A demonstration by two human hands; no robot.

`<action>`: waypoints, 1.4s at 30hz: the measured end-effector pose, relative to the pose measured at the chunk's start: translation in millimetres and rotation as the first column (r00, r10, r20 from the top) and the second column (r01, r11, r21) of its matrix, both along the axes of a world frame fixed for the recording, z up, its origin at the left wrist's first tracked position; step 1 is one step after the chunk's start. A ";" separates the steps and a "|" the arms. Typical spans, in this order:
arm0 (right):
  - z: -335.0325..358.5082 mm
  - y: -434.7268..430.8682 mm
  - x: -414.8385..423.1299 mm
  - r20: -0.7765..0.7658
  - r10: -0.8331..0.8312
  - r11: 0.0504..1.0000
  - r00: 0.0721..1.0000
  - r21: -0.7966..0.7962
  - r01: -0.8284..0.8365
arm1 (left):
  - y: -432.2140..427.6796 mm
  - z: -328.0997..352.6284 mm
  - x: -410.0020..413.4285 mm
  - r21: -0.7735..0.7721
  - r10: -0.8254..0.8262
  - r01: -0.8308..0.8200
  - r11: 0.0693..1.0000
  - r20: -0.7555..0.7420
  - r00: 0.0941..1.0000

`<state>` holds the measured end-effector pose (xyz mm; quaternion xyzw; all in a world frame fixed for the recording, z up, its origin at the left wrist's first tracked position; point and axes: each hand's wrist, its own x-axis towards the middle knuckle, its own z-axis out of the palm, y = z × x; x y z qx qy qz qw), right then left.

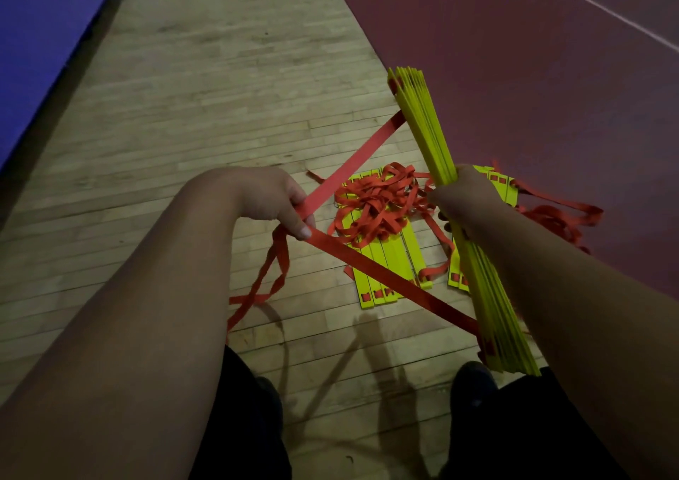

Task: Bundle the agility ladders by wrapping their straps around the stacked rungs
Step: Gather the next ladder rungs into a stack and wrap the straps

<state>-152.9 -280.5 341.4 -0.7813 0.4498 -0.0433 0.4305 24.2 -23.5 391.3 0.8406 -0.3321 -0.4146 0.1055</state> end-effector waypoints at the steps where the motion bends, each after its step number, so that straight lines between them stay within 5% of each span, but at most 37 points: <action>1: 0.3 -0.1 0.0 -0.027 -0.017 1.000 0.999 0.022 0.017 | -1.2 1.2 -2.1 -0.021 0.001 -0.001 1.000 -0.019 1.000; 8: -5.3 -0.2 2.3 -0.112 -0.001 0.988 0.994 0.151 0.018 | -4.1 7.7 -9.8 -0.188 0.030 -0.059 0.980 -0.152 0.988; 19: -15.4 7.1 1.0 -0.187 0.163 0.986 0.969 0.047 -0.157 | -7.9 12.1 -13.7 -0.192 -0.009 -0.058 0.980 -0.331 0.944; 29: -7.3 10.4 4.9 -0.231 0.219 0.967 0.948 0.183 -0.179 | -10.7 12.9 -13.1 -0.250 -0.016 -0.061 0.966 -0.295 0.955; 42: -8.2 25.3 4.5 0.060 0.095 0.925 0.994 0.365 -0.110 | -7.2 20.8 -9.6 -0.385 0.024 -0.145 0.911 -0.302 0.953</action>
